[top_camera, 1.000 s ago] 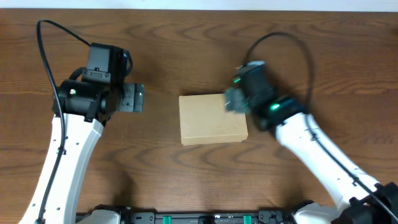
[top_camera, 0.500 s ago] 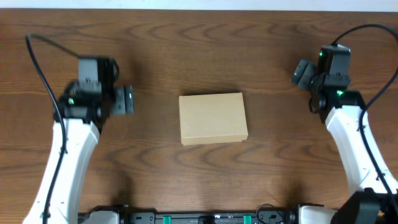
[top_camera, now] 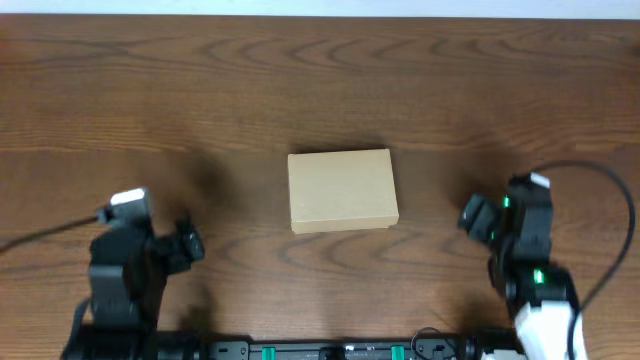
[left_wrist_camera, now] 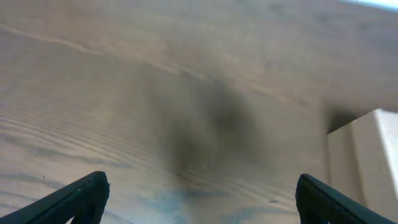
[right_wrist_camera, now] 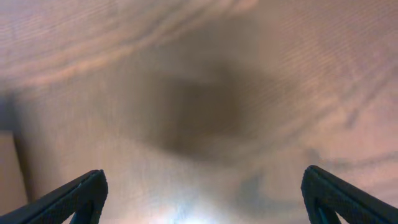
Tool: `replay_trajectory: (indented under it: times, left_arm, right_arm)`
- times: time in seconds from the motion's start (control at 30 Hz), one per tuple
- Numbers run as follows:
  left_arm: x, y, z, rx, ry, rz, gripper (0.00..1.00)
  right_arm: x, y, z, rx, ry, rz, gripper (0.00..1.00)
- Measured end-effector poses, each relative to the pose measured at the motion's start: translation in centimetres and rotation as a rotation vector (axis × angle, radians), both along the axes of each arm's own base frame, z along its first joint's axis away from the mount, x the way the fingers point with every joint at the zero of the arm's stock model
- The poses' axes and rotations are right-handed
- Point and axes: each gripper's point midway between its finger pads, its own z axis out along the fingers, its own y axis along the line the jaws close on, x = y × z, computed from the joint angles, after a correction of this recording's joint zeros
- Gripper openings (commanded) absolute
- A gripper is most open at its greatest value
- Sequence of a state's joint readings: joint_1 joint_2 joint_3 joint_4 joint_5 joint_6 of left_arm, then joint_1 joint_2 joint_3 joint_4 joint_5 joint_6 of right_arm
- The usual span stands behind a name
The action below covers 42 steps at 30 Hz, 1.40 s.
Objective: Pack container
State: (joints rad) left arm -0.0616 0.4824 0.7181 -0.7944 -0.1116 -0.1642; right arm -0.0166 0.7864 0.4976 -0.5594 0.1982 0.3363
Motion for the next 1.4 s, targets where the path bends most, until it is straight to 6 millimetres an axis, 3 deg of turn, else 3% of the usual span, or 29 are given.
replay_trajectory:
  times: [0.13,0.27,0.47,1.27,1.4]
  left_arm:
    - [-1.2,0.2,1.2,-0.002,-0.081,0.005,0.95]
    - [-1.5,0.2,1.4,-0.002,-0.100,0.007,0.95]
    - [-1.5,0.2,1.1,-0.001,-0.092,0.008,0.95]
    - [-1.5,0.4,1.1,0.003,-0.092,0.014,0.95]
    - [-1.5,0.4,1.1,0.004,-0.092,0.015,0.95]
  right_arm:
    - [-2.3,0.7,0.6,-0.003,-0.064,0.037,0.96]
    - [-3.0,1.1,1.7,-0.008,-0.153,0.065,0.99]
    - [-3.7,1.4,0.5,0.000,-0.121,0.079,0.99]
    - [-3.8,1.7,0.4,0.011,-0.119,0.091,0.99]
    - [-3.2,1.8,1.7,-0.019,-0.189,0.115,0.99]
